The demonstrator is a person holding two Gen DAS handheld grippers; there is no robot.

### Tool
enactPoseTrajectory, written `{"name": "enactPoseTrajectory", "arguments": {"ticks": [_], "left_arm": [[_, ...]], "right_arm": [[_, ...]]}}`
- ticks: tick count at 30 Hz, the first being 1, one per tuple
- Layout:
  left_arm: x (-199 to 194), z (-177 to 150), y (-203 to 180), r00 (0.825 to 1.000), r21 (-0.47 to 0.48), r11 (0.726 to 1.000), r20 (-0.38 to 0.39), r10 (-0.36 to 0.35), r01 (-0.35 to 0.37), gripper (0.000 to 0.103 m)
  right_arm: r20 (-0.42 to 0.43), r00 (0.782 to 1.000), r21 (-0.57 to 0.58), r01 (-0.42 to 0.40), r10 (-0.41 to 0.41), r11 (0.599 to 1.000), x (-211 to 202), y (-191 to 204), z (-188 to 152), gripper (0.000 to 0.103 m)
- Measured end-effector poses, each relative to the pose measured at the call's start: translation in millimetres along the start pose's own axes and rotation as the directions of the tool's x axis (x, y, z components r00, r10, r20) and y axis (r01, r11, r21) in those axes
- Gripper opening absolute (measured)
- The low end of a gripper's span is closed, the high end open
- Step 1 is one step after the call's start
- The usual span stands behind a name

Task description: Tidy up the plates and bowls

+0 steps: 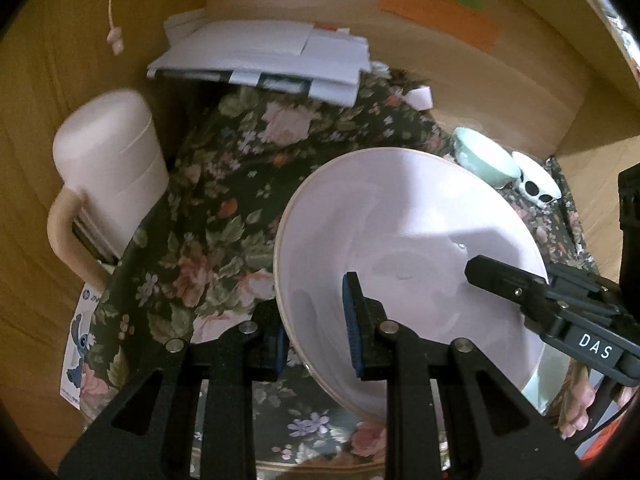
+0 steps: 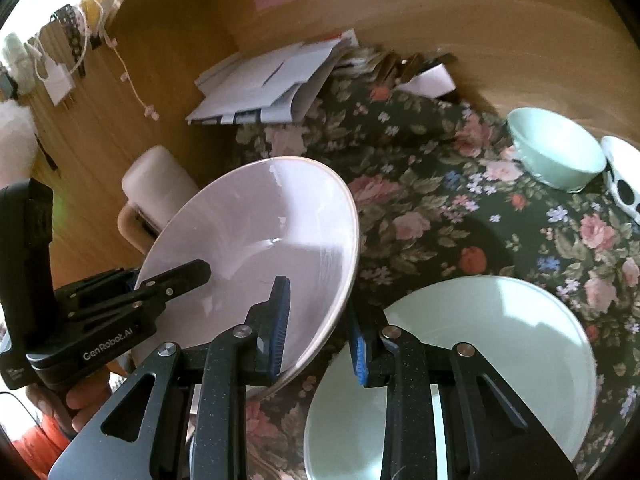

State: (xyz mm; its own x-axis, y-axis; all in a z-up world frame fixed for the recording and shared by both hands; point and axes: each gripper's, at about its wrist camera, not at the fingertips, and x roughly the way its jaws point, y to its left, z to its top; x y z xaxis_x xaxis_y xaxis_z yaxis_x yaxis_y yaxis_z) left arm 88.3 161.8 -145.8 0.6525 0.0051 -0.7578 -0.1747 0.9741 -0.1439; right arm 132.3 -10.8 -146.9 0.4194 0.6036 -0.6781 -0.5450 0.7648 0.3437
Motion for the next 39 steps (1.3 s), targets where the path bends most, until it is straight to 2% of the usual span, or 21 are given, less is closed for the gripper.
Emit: {"name": "enactPoseTrajectory", "arguments": {"ticks": [10, 17, 26, 31, 33, 35, 38, 39], "left_arm": [[20.3, -10.3, 19.6, 0.999, -0.031, 1.000, -0.050, -0.006, 0.005, 0.023], [31.4, -14.4, 28.6, 0.997, -0.048, 0.999, -0.078, -0.009, 0.005, 0.023], [29.9, -15.4, 30.4, 0.998, -0.051, 0.999, -0.066, -0.005, 0.001, 0.023], [13.8, -9.7, 29.0, 0.999, -0.031, 0.999, 0.002, 0.034, -0.033, 0.024], [7.9, -6.0, 28.0, 0.999, -0.031, 0.999, 0.015, 0.031, -0.031, 0.024], [3.4, -2.0, 25.6, 0.999, -0.033, 0.999, 0.024, 0.030, -0.030, 0.025], [-3.1, 2.5, 20.9, 0.999, -0.037, 0.999, 0.042, 0.031, -0.030, 0.034], [-5.1, 4.5, 18.5, 0.998, -0.038, 0.999, 0.048, 0.028, -0.026, 0.036]], "right_arm": [[-0.090, 0.996, -0.012, 0.012, -0.013, 1.000, 31.6, 4.4, -3.9, 0.024], [-0.112, 0.993, -0.036, 0.031, -0.035, 0.999, 40.8, 9.5, -4.0, 0.025], [-0.132, 0.990, -0.058, 0.038, -0.046, 0.998, 45.6, 11.3, -3.1, 0.027], [-0.091, 0.994, -0.057, 0.055, -0.060, 0.997, 33.4, 8.2, -0.8, 0.027], [-0.059, 0.997, -0.056, 0.055, -0.058, 0.997, 23.9, 6.7, 0.9, 0.032], [-0.015, 0.997, -0.060, 0.070, -0.071, 0.996, 11.5, 7.1, 3.6, 0.042], [0.048, 0.994, -0.068, 0.098, -0.095, 0.993, -5.9, 6.1, 6.9, 0.058], [0.064, 0.993, -0.068, 0.103, -0.099, 0.992, -10.7, 4.9, 7.7, 0.060]]}}
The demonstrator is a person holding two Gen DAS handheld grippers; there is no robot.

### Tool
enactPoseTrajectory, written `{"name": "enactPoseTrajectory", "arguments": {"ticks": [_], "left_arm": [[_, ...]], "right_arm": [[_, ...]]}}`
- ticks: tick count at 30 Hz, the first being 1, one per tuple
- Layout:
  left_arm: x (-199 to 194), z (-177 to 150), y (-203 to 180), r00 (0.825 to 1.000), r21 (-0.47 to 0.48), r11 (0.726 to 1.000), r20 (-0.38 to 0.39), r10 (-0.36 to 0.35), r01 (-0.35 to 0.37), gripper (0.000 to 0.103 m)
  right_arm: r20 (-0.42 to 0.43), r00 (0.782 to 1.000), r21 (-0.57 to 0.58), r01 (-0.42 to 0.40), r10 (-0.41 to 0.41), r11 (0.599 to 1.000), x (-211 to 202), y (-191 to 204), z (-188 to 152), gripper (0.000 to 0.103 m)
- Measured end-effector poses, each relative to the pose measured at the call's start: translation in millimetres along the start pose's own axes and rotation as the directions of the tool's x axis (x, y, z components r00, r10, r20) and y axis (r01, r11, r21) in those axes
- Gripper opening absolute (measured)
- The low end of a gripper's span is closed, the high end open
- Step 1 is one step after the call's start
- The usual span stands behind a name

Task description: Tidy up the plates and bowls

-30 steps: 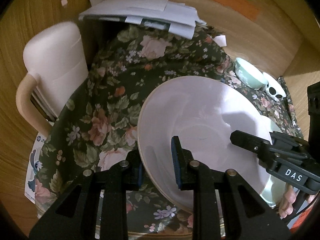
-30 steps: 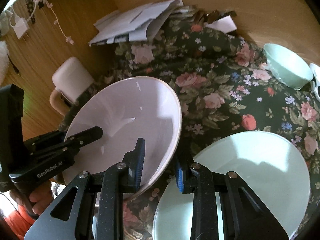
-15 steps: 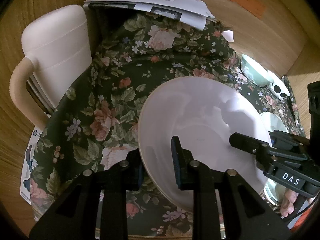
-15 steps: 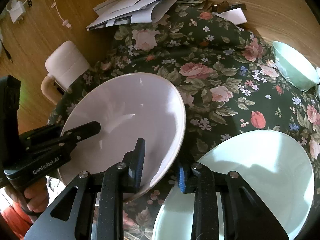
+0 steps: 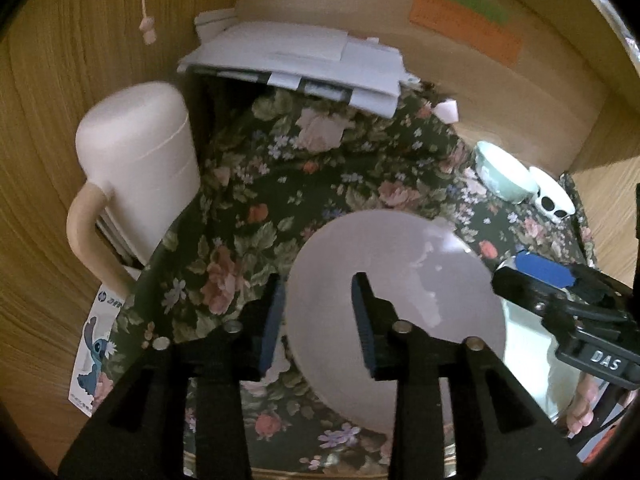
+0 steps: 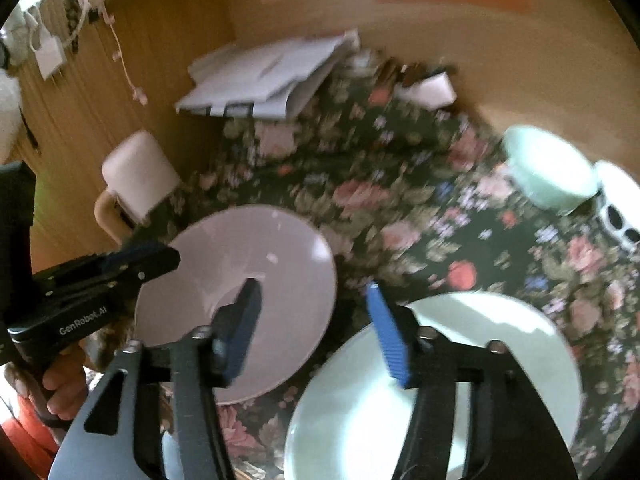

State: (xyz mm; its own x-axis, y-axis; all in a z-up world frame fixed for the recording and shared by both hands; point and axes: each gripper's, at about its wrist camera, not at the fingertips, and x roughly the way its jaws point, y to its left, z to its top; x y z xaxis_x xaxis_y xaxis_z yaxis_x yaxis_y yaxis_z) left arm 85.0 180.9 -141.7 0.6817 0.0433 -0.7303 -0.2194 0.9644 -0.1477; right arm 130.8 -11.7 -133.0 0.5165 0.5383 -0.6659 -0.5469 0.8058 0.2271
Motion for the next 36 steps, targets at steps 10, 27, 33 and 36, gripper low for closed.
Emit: {"name": "enactPoseTrajectory", "arguments": {"ticks": [10, 27, 33, 36], "left_arm": [[-21.1, 20.9, -32.1, 0.995, 0.037, 0.999, 0.090, -0.035, 0.032, 0.056], [10.6, 78.1, -118.8, 0.992, 0.165, 0.983, 0.079, -0.094, 0.080, 0.064], [38.2, 99.7, -148.5, 0.993, 0.205, 0.973, 0.034, -0.113, 0.104, 0.066], [53.9, 108.1, -160.1, 0.993, 0.218, 0.970, 0.005, -0.114, 0.110, 0.066]], "right_arm": [[0.083, 0.994, 0.031, 0.071, -0.073, 0.997, -37.4, -35.1, 8.2, 0.064], [0.133, 0.957, 0.181, 0.231, -0.257, 0.956, -64.6, -146.9, 37.2, 0.070], [0.103, 0.949, 0.237, 0.268, -0.299, 0.934, -46.4, -185.7, 49.3, 0.070], [0.073, 0.949, 0.261, 0.279, -0.307, 0.924, -30.6, -202.3, 54.0, 0.070]]}}
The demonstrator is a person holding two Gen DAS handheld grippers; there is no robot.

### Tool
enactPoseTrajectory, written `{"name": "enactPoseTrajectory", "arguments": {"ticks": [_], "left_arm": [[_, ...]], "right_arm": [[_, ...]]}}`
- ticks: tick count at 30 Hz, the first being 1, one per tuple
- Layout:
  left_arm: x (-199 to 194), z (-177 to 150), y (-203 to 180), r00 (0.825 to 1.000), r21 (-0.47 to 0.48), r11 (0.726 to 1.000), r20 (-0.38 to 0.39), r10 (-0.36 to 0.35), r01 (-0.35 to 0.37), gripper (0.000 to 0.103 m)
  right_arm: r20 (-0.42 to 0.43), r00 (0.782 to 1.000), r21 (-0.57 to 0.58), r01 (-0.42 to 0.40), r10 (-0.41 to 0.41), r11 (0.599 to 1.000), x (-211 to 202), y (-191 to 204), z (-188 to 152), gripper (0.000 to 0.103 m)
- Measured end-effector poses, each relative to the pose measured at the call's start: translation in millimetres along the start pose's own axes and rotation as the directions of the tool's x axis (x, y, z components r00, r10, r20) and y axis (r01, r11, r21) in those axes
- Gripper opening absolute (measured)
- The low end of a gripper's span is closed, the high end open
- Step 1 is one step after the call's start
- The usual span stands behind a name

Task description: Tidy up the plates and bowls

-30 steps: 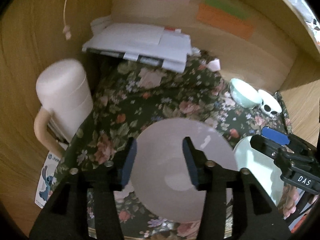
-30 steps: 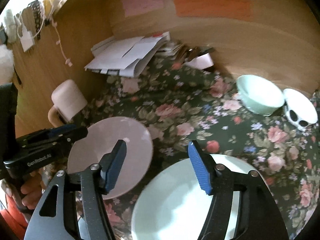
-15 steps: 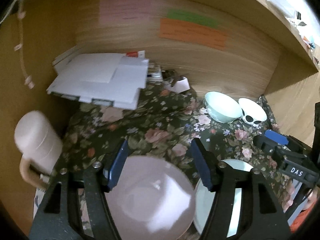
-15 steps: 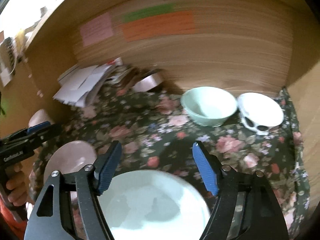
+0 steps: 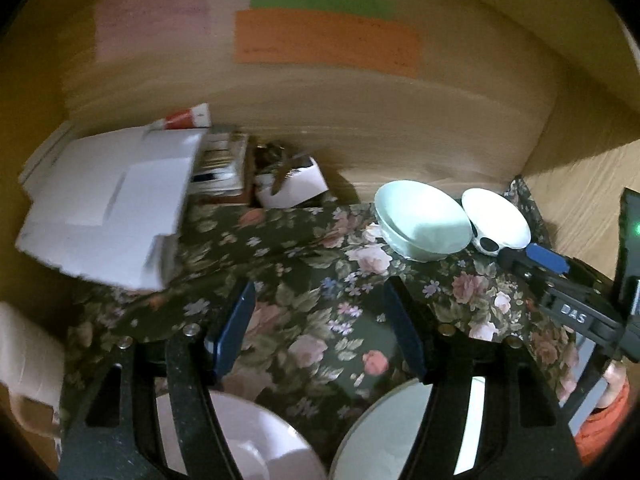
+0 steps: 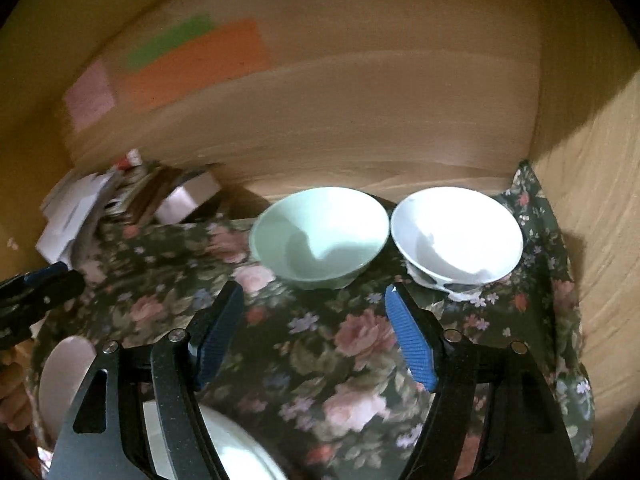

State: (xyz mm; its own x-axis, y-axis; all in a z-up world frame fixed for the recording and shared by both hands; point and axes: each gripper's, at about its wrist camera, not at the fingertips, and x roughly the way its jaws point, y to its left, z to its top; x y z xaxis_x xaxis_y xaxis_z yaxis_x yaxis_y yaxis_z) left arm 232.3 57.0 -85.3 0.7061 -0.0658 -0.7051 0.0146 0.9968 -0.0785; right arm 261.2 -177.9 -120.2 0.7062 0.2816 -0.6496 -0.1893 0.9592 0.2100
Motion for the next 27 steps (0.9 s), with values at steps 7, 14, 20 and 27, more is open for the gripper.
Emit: {"name": "enactPoseTrajectory", "arguments": {"ticks": [7, 14, 20, 27], "left_arm": [[40.5, 16.9, -12.4, 0.998, 0.049, 0.999, -0.060, 0.024, -0.021, 0.066], [64.4, 30.1, -13.8, 0.995, 0.058, 0.998, -0.097, 0.031, -0.026, 0.066], [77.7, 39.8, -17.9, 0.992, 0.064, 0.998, -0.128, 0.023, -0.015, 0.066], [87.7, 39.8, -20.4, 0.989, 0.080, 0.997, -0.145, 0.026, -0.015, 0.066]], "right_arm": [[-0.077, 0.997, 0.044, 0.007, -0.004, 0.999, 45.3, -16.1, 6.1, 0.064], [-0.127, 0.992, 0.077, -0.004, 0.014, 0.997, 71.2, -24.9, 10.9, 0.040], [-0.143, 0.990, 0.074, -0.005, 0.016, 0.997, 81.3, -25.0, 11.2, 0.038], [-0.172, 0.985, 0.086, -0.002, 0.017, 0.996, 92.6, -30.1, 12.5, 0.039]]}}
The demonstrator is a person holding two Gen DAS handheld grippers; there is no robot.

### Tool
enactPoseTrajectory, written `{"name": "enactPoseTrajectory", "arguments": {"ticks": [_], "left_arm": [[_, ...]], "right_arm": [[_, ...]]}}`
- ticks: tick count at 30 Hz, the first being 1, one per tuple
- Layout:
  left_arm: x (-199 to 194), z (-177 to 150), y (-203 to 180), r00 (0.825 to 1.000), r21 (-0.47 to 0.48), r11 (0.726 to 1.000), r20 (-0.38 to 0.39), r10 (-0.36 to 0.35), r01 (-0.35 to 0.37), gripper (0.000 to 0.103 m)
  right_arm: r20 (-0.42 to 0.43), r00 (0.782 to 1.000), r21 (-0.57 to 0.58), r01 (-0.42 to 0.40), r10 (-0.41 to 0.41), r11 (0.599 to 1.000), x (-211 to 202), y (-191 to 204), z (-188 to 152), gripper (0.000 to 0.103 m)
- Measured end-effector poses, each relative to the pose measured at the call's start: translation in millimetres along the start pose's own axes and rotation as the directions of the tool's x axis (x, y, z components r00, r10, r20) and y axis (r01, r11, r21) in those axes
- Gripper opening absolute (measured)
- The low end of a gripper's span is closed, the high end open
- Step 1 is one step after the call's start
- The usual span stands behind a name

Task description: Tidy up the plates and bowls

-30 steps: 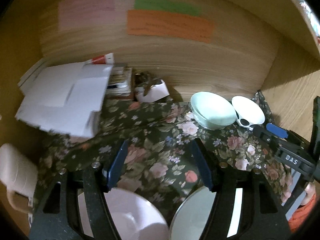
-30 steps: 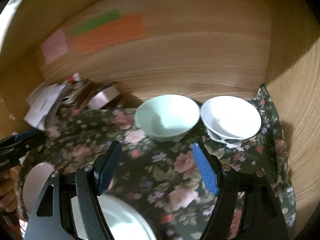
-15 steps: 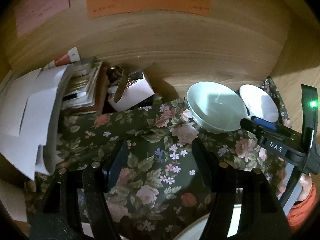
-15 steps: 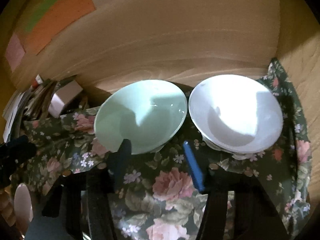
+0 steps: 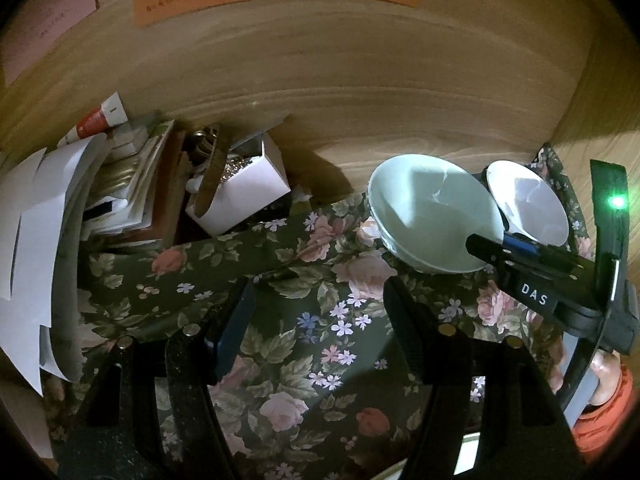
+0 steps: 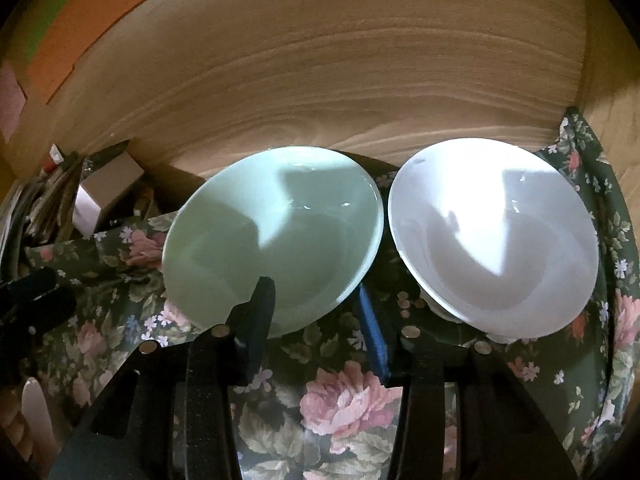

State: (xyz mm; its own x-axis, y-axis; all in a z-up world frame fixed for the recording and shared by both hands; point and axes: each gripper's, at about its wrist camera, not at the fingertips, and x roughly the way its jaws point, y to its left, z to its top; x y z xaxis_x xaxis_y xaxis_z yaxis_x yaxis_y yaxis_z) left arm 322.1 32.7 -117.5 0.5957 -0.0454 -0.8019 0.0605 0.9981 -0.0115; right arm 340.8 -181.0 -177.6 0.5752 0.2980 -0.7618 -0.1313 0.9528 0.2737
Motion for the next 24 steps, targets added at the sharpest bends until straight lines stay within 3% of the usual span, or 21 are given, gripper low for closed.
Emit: {"name": "enactPoseTrajectory", "arguments": {"ticks": [5, 10, 14, 24], "left_arm": [[5.6, -0.5, 0.6, 1.000, -0.002, 1.000, -0.013, -0.002, 0.002, 0.066], [9.6, -1.4, 2.1, 1.000, -0.008, 1.000, -0.022, -0.004, 0.004, 0.066], [12.5, -2.5, 3.2, 0.999, -0.014, 1.000, -0.032, -0.002, 0.002, 0.066], [32.3, -8.7, 0.3, 0.995, -0.011, 1.000, -0.094, 0.014, -0.015, 0.066]], "right_arm": [[-0.064, 0.997, 0.047, -0.036, 0.039, 0.998, 17.2, -8.8, 4.0, 0.038], [-0.074, 0.997, -0.033, -0.003, 0.001, 0.999, 18.4, -0.6, 0.9, 0.029], [-0.087, 0.996, -0.059, -0.038, 0.032, 0.998, 9.2, 2.4, -5.2, 0.022], [-0.196, 0.971, -0.152, -0.171, 0.140, 0.973, -15.8, 29.1, -48.9, 0.021]]}}
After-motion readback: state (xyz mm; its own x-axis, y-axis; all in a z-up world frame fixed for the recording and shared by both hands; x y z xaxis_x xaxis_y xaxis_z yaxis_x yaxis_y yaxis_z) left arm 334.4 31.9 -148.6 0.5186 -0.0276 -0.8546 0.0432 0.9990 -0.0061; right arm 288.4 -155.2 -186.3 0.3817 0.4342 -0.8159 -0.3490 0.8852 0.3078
